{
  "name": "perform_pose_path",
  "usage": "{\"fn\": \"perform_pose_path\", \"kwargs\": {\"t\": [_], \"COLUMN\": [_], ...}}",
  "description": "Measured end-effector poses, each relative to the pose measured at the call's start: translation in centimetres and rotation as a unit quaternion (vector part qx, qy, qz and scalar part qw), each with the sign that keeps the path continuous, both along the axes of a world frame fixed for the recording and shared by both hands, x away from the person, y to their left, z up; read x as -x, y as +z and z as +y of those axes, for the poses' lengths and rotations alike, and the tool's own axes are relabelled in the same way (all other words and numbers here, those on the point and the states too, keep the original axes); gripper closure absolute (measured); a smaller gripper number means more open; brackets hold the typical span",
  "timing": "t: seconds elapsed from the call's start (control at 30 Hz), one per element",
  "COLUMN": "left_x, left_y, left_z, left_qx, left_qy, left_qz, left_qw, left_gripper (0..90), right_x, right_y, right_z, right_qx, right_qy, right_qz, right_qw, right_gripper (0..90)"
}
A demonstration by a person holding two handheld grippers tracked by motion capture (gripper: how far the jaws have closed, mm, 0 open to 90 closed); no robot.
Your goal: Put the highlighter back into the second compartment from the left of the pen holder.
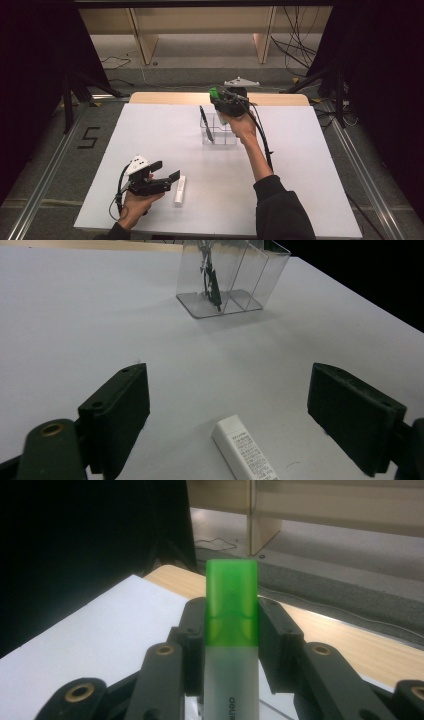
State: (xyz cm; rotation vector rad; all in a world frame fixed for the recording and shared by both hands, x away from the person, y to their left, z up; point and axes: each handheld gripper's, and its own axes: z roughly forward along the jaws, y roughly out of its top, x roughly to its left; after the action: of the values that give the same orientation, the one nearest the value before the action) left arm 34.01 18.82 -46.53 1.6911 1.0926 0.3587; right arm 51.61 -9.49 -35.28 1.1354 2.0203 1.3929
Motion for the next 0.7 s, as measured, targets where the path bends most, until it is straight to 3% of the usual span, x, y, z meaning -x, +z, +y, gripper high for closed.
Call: {"fn": "perform_pose_path", "kwargs": {"t": [0.7], "left_x": [0.1], "left_y": [0.1], "left_z": [-0.1], "left_qx": [0.000], "left_qy": [-0.003], "left_qz": [-0.002], "left_qw": [1.0000], "left_gripper": [16.9], "right_x": [-1.4], "right_y": [-0.4], "right_z": [0.7], "right_qx": [-0.016], "right_qy": [-0.019], "right_qz": [-0.004], "right_qw": [0.9997], "right_gripper": [67.4]}}
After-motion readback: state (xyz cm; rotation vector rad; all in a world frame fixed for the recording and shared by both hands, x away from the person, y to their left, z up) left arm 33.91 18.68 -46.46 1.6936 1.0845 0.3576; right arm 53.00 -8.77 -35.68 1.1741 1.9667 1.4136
